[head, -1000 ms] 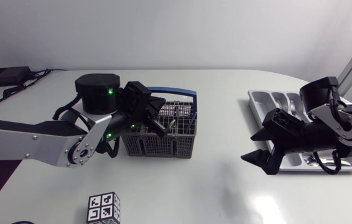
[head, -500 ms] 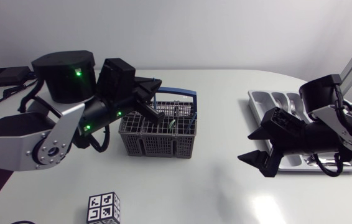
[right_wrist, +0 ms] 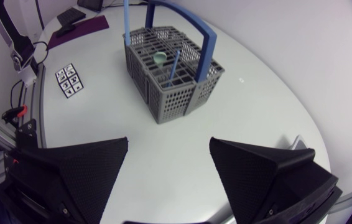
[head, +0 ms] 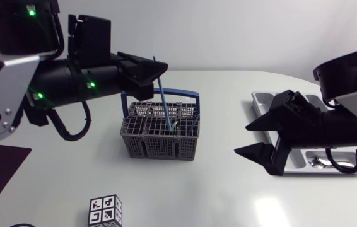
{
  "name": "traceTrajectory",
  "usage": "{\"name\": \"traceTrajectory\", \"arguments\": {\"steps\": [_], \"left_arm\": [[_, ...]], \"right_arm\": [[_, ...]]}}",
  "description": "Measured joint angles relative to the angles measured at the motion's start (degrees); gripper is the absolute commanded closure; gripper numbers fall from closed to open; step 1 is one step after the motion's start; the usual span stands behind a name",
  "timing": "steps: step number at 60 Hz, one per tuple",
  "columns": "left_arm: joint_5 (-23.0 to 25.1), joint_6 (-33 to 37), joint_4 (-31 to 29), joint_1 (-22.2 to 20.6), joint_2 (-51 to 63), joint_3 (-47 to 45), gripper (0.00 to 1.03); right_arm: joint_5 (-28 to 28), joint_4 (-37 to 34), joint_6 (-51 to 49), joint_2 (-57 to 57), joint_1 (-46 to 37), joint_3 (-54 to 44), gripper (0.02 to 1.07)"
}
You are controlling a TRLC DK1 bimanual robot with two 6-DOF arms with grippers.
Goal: Transfer all utensils from the basket to the drawer tray.
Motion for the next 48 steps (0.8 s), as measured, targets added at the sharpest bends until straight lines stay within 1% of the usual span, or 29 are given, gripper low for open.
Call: {"name": "traceTrajectory", "arguments": {"steps": [6,15,17,19,22,27,39,47,48], "left_arm": [[6.67,-3.37,-2.75,1.57,0.55,3.17,1.00],[15.10,-7.58,-4.39,3.32,4.59,6.10,1.00],[16.04,-8.22,-4.55,3.48,5.44,6.19,1.00],[17.35,-9.03,-4.94,3.74,6.34,6.34,1.00],[19.52,-10.14,-5.33,3.93,8.00,6.67,1.00],[20.96,-11.06,-5.46,3.93,9.55,6.69,1.00],[21.33,-11.93,-5.42,3.34,10.49,6.97,1.00],[21.33,-11.93,-5.27,2.95,10.54,7.10,1.00],[21.33,-11.93,-5.27,2.95,10.54,7.10,1.00]], "right_arm": [[-1.25,-0.59,2.56,0.04,3.52,3.56,0.13],[-4.48,-1.55,5.99,2.60,8.48,8.17,0.13],[-5.25,-1.55,6.54,3.58,9.14,9.09,0.14],[-5.86,-1.57,7.04,4.55,9.62,9.90,0.16],[-6.99,-1.66,8.04,6.25,10.29,11.43,0.17],[-8.70,-1.70,9.62,8.92,11.37,13.94,0.17],[-12.13,-1.68,13.20,15.04,14.10,19.28,0.39],[-13.20,-1.68,14.95,18.21,15.50,20.15,0.55],[-13.31,-1.68,15.21,18.58,15.58,20.15,0.59]]}}
